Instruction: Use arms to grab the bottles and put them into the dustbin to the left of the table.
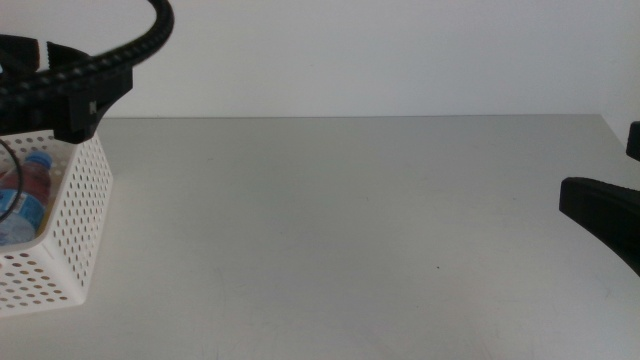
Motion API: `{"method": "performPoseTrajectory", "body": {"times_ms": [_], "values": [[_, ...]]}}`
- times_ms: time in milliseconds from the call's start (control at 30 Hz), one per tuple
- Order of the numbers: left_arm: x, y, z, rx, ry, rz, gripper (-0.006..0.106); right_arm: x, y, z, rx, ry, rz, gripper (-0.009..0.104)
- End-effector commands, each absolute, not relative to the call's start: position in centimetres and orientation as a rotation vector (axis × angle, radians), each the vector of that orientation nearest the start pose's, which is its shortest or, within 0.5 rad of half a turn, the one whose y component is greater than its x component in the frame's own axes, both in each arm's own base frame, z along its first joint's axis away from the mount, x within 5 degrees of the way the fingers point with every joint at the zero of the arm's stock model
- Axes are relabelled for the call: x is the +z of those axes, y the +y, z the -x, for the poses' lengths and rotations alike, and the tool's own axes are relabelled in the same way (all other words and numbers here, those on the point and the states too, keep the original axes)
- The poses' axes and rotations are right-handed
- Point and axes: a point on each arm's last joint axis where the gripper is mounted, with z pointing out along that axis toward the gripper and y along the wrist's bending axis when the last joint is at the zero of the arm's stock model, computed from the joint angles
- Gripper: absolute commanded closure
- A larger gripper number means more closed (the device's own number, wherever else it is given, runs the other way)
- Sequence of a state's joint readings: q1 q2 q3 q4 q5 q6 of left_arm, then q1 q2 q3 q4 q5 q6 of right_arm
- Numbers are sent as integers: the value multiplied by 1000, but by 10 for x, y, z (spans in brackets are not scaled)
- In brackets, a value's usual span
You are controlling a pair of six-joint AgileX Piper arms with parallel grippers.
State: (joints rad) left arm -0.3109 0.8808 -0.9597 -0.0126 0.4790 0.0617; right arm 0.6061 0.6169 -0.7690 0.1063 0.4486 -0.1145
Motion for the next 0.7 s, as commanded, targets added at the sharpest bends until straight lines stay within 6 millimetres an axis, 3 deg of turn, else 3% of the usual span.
{"method": "performPoseTrajectory", "body": {"times_ms": [0,233,433,667], "values": [[416,-57,-171,-217,1754,-312,7,387,64,-100,384,1616,530,30],[404,-45,-134,-222,1674,-296,7,349,26,-93,204,1689,240,30],[347,-29,-90,-221,1603,-278,7,299,8,-63,68,1670,101,30],[287,-10,-70,-82,1622,-133,7,251,5,-43,46,1632,77,30]]}}
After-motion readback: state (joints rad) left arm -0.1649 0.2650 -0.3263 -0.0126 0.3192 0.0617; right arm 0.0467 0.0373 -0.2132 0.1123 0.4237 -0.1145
